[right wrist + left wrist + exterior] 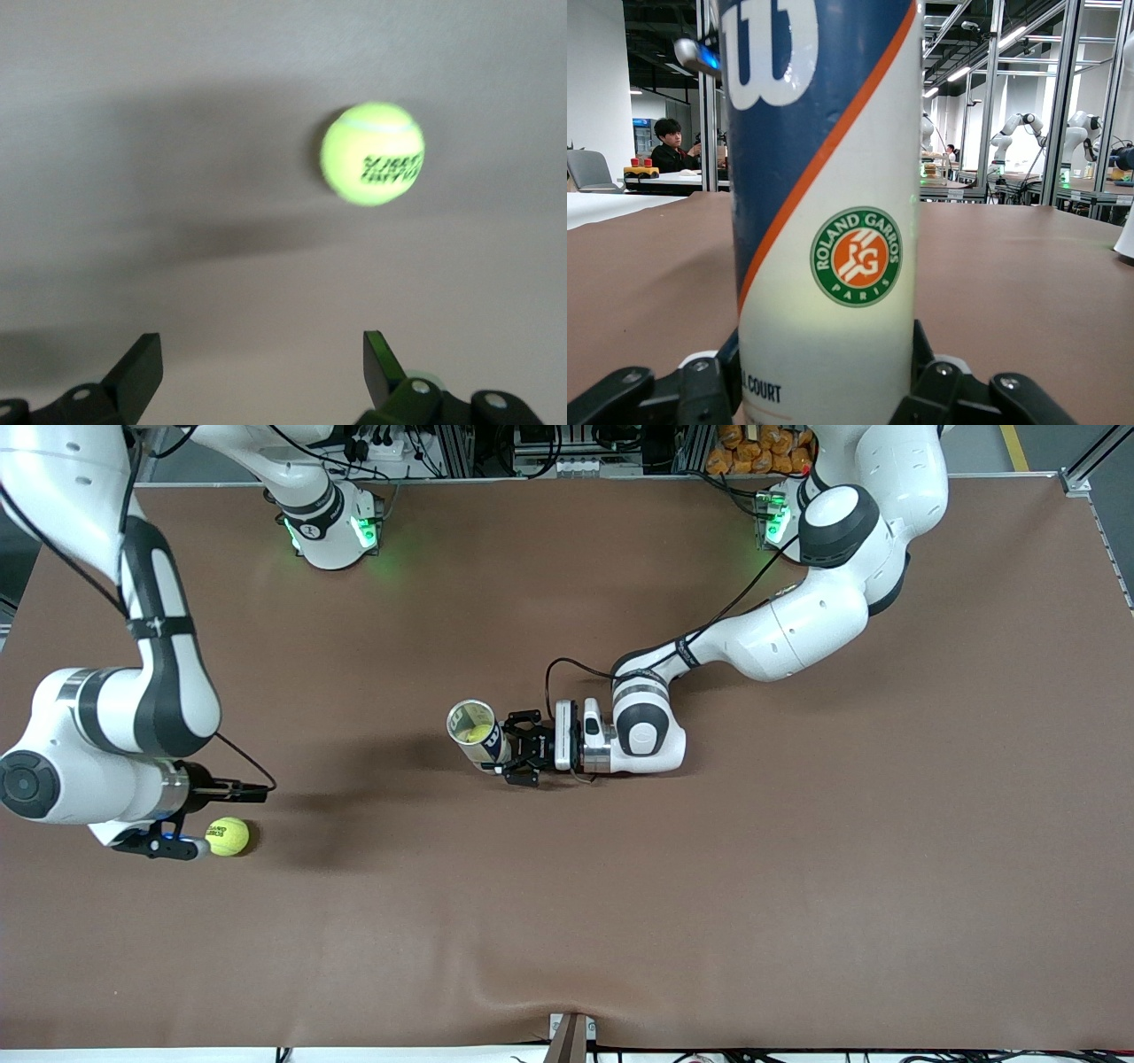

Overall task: Insert tennis ball vertically with right arm
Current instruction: 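Move the right gripper back to the second tennis ball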

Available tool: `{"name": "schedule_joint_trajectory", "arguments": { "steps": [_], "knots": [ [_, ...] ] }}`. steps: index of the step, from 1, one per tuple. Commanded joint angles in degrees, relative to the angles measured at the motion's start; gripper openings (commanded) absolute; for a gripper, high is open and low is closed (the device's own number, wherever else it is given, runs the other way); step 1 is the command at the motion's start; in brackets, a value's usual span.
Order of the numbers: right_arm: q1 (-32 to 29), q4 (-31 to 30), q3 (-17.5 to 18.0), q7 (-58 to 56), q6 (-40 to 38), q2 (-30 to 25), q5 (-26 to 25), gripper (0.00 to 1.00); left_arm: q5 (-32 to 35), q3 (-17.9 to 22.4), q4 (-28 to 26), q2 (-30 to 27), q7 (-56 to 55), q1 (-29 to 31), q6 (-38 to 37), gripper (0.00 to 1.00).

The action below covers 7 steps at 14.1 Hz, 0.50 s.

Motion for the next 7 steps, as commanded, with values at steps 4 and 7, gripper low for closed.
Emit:
{"name": "schedule_joint_trajectory", "arguments": {
  "steps": [4,7],
  "knots": [
    [-6.0,1.7,1.2,-8.4,11.8,7.7,-2.6,1.0,-1.5,1.7,-0.4,-1.7,1.3,-0.5,0.2,0.69],
    [-6.9,4.6,1.2,-7.7,13.4,11.9,-2.3,1.0,-1.5,1.7,-0.4,-1.7,1.3,-0.5,0.2,0.69]
  ]
}}
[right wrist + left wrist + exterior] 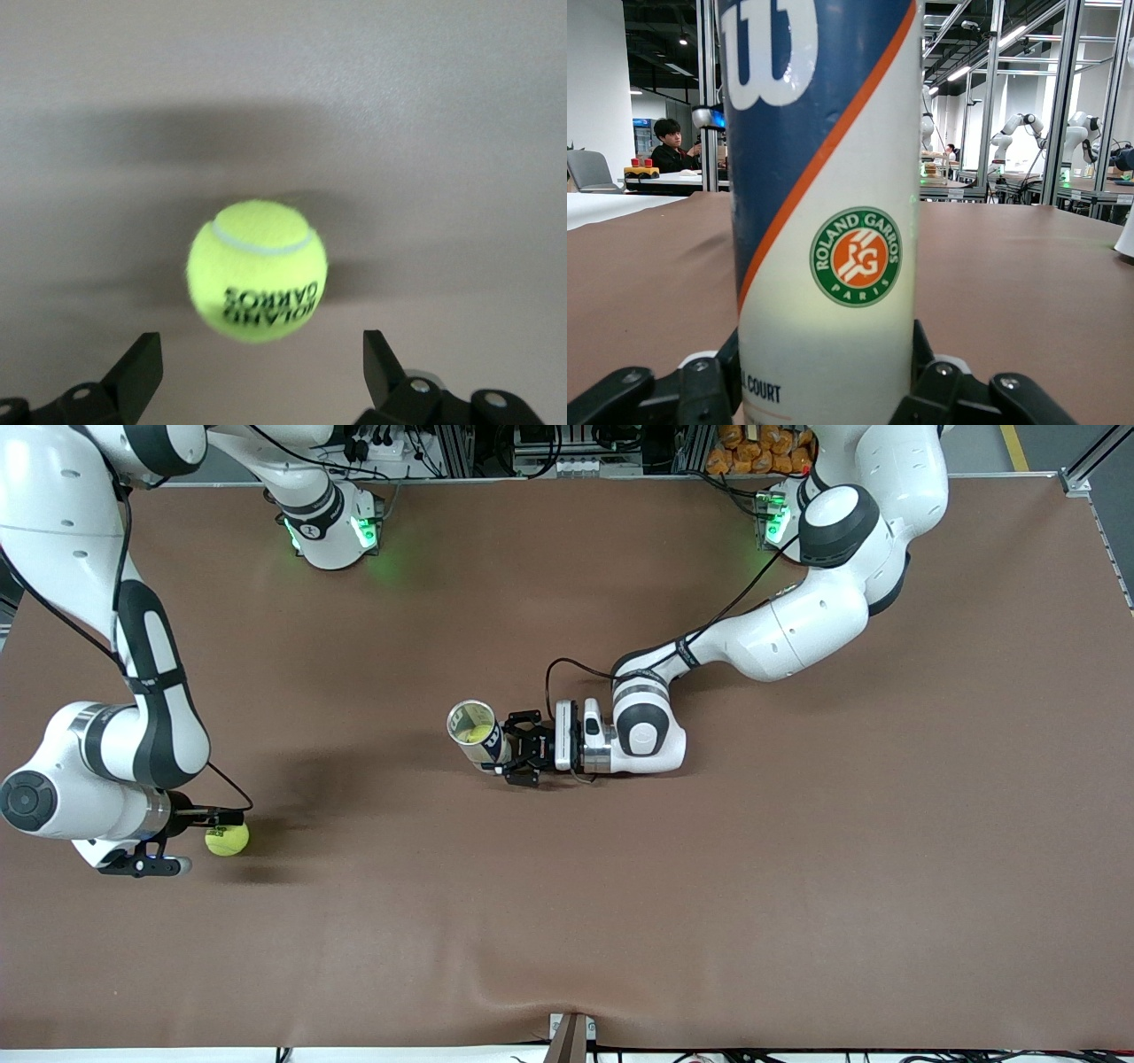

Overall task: Insert tennis ball vertically with right arm
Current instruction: 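Grasp the second tennis ball with the right gripper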

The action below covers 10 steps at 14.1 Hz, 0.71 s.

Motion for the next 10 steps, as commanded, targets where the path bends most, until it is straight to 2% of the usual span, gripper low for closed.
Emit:
{"name": "schedule_joint_trajectory", "arguments": {
  "steps": [1,7,10],
  "knots": [
    [-2.3,4.4,1.1,0.4,0.6,4.4,-0.7,1.0,-1.5,1.6,-0.5,-1.6,1.2,-0.5,0.2,0.69],
    [-3.0,4.5,1.2,4.4,2.6,6.0,3.7,1.0,-1.4,1.7,-0.5,-1.6,1.3,-0.3,0.2,0.69],
    [-3.3,4.5,1.2,3.7,5.1,7.2,3.5,1.0,-1.5,1.7,-0.5,-1.6,1.2,-0.4,0.2,0.69]
  ]
}}
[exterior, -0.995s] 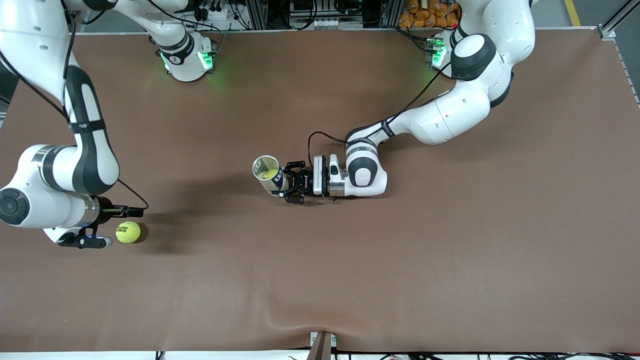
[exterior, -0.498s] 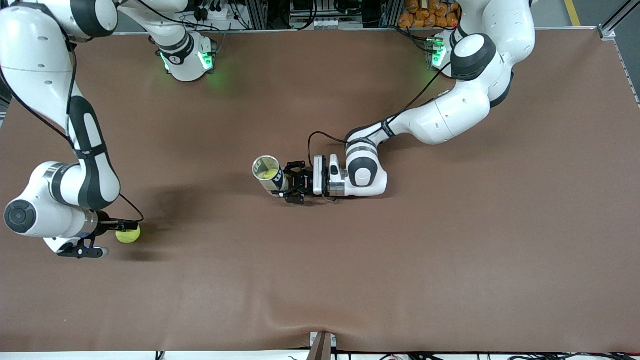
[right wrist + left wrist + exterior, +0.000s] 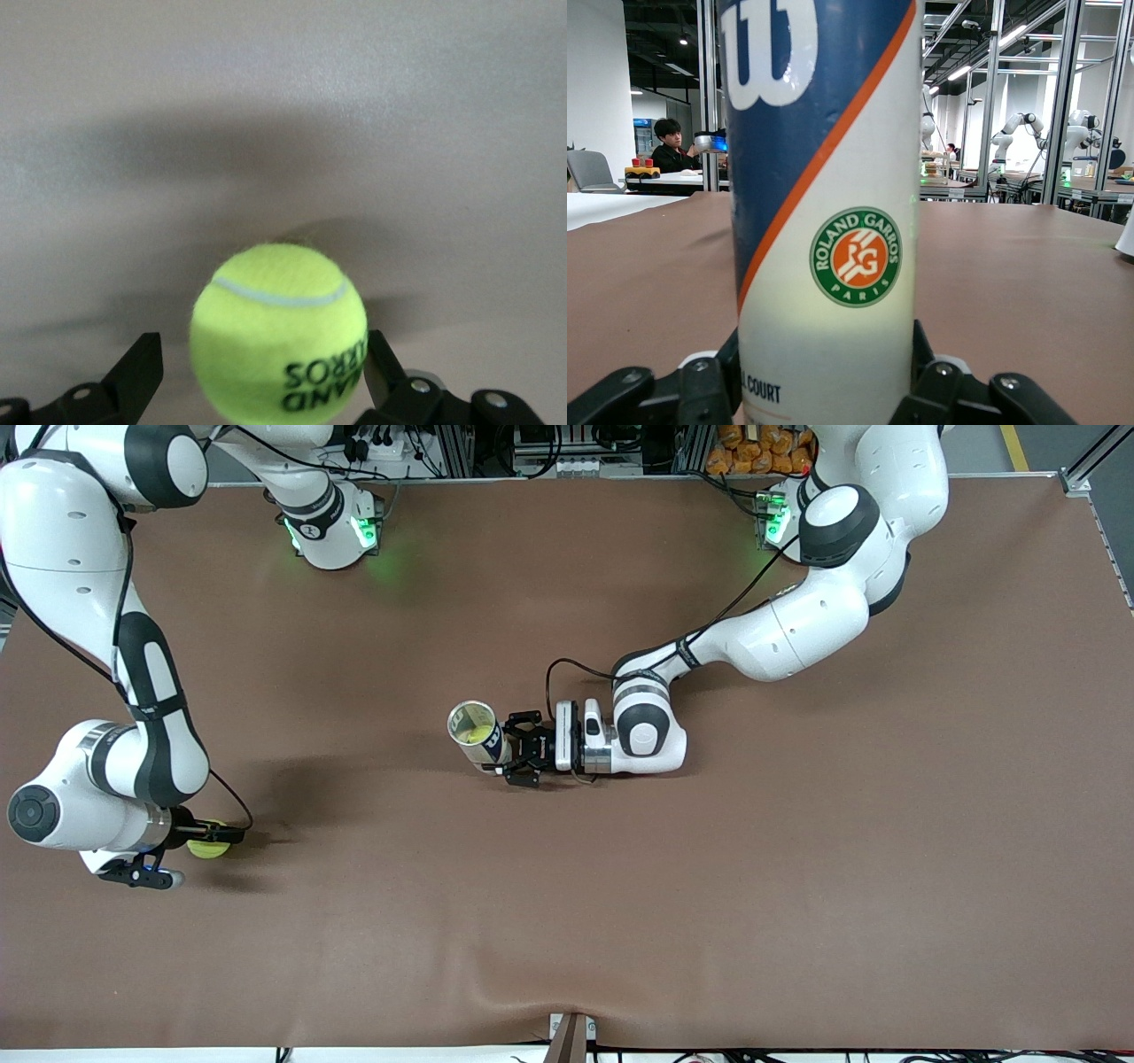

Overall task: Insert tennis ball vertically with right arm
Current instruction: 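Grasp the second tennis ball with the right gripper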

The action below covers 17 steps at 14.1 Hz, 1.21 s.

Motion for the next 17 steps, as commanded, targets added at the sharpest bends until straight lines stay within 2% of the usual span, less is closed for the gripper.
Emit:
{"name": "schedule_joint_trajectory", "arguments": {
  "steps": [1,9,10,11,13,14,17],
  "knots": [
    [-1.2,1.7,0.9,0.1,1.1,2.0,0.4,1.0,-1.5,1.6,-0.5,-1.6,1.2,-0.4,0.2,0.69],
    [-1.1,2.3,0.9,0.1,1.7,2.5,0.0,1.0,-1.5,1.6,-0.5,-1.6,1.2,-0.6,0.2,0.69],
    [-1.1,2.3,0.9,0.1,1.7,2.5,0.0,0.94,-1.6,1.6,-0.5,-1.6,1.2,-0.6,0.3,0.69],
    [-1.1,2.4,0.9,0.4,1.7,2.5,0.0,0.82,-1.5,1.6,-0.5,-1.6,1.2,-0.6,0.2,0.69],
    [-1.0,2.5,0.9,0.6,1.5,2.4,0.6,0.47,-1.6,1.6,-0.5,-1.6,1.2,-0.6,0.2,0.69],
    [-1.0,2.8,0.9,0.7,1.2,2.2,0.9,0.35,-1.5,1.6,-0.5,-1.6,1.2,-0.6,0.2,0.69],
    [-0.3,4.0,1.0,0.7,-1.8,1.0,0.9,0.33,-1.5,1.6,-0.6,-1.5,1.3,-0.4,0.2,0.69]
  ]
}}
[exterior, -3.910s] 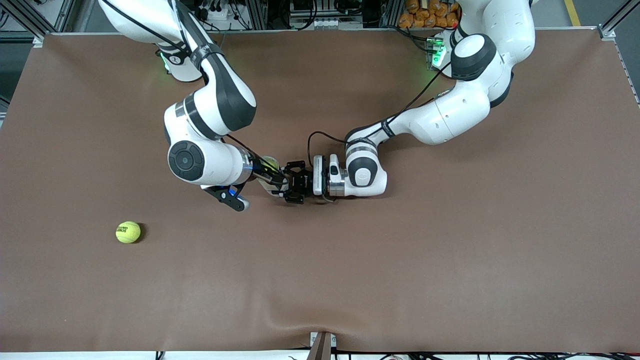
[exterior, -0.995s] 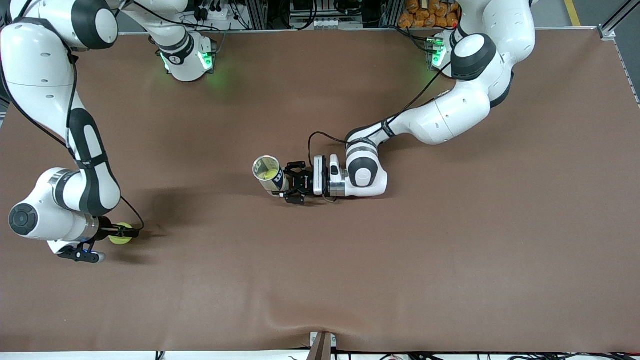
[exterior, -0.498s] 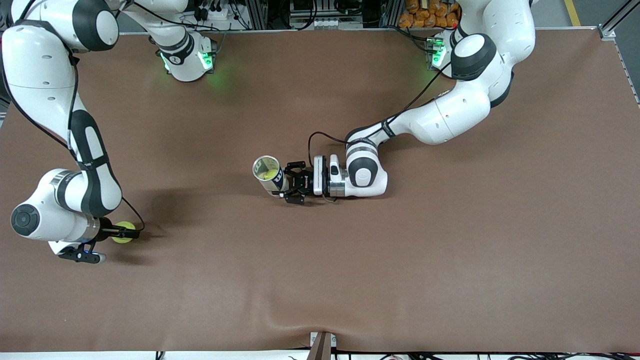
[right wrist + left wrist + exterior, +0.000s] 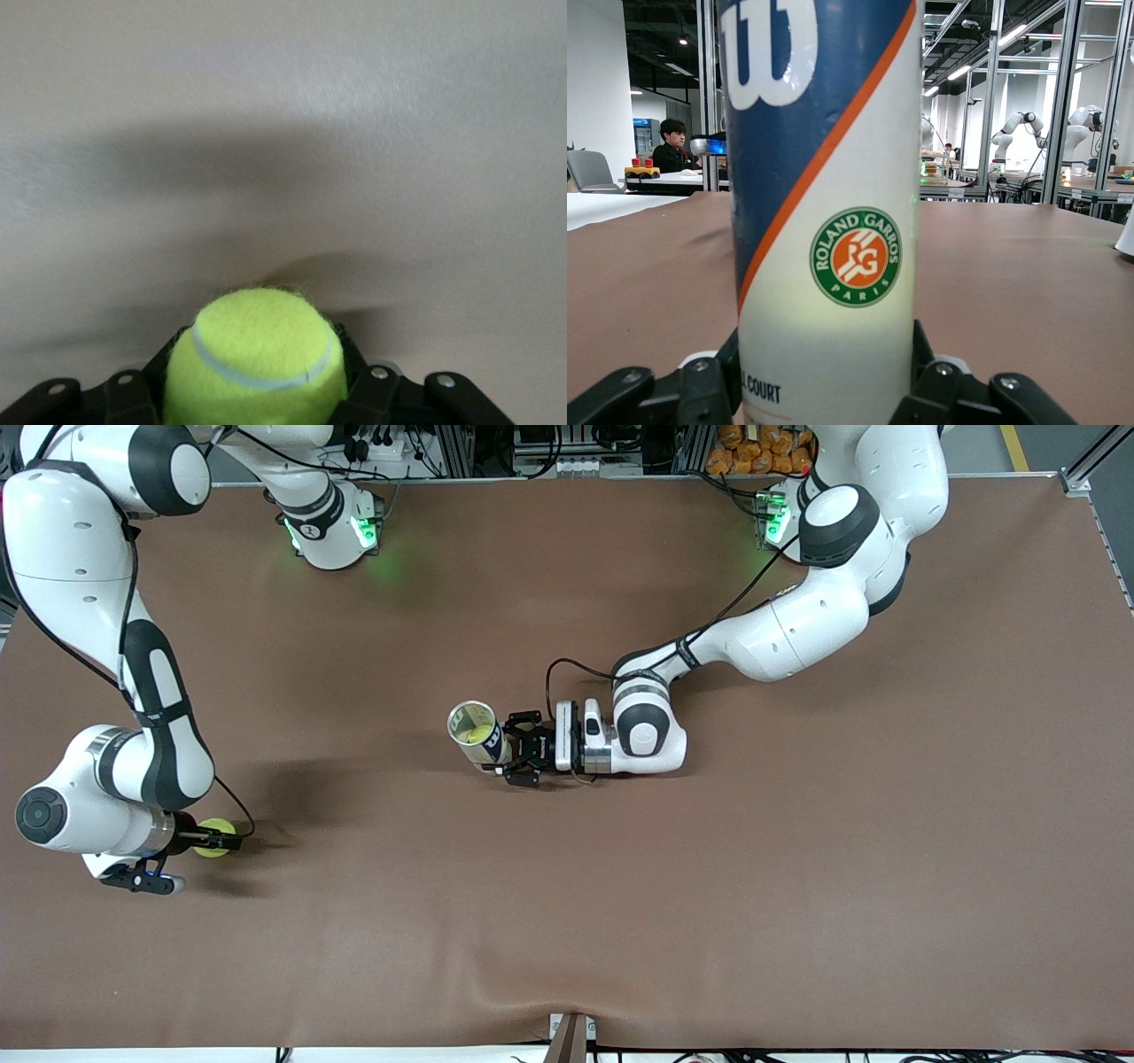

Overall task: Insert tennis ball vertically with right arm
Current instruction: 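Carry the second ball with the right gripper to the can opening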

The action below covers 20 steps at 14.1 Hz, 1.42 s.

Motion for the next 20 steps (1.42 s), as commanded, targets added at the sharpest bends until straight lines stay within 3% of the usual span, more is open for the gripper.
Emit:
{"name": "schedule_joint_trajectory", "arguments": {
  "steps": [1,5,10,15,18,20],
  "knots": [
    [0.0,3.4,0.7,0.7,-5.4,-0.5,0.7,0.33,-1.5,1.6,-0.6,-1.5,1.2,-0.5,0.2,0.69],
    [1.6,4.6,1.0,1.1,-14.4,-6.9,0.7,0.33,-1.6,1.6,-0.6,-1.5,1.2,-0.6,0.2,0.69],
    [9.1,4.6,1.3,10.3,-27.8,-16.6,1.3,0.33,-1.6,1.6,-0.6,-1.4,1.2,-0.6,0.2,0.69],
    [21.1,4.6,1.5,35.5,-38.2,-22.1,7.5,0.33,-1.7,1.6,-0.6,-1.5,1.2,-0.6,0.2,0.69],
    [22.7,4.0,1.5,42.3,-40.5,-22.1,17.0,0.31,-1.7,1.6,-0.6,-1.4,1.2,-0.6,0.2,0.69],
    [24.9,3.9,1.4,45.4,-39.8,-21.7,18.6,0.31,-1.7,1.6,-0.6,-1.4,1.2,-0.6,0.2,0.69]
  ]
}}
